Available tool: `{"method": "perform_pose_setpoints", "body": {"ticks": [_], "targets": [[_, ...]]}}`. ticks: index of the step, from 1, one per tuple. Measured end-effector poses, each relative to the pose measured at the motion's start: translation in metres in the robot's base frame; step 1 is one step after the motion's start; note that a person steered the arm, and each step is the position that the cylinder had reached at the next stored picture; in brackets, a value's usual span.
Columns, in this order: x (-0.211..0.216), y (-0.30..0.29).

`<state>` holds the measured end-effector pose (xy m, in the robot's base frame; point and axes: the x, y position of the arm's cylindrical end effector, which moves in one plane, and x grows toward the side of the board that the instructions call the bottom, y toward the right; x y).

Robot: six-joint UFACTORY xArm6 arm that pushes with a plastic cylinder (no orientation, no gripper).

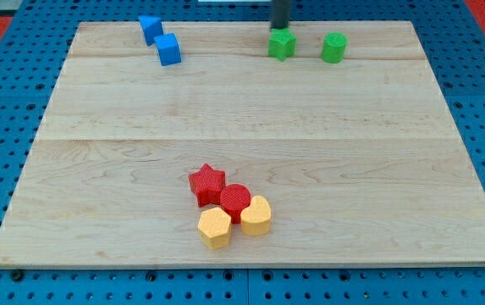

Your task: Slide the green star to the parallel left of the green circle

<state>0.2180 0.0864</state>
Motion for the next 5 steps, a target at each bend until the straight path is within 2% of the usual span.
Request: {"method": "perform_pose_setpoints", "body": {"ticks": [1,2,3,4,5], "targets": [[0.001,-0.026],[-0.019,-0.107],[0.012,-0.114],[0.042,-0.079],[0.043,0.0]]}}
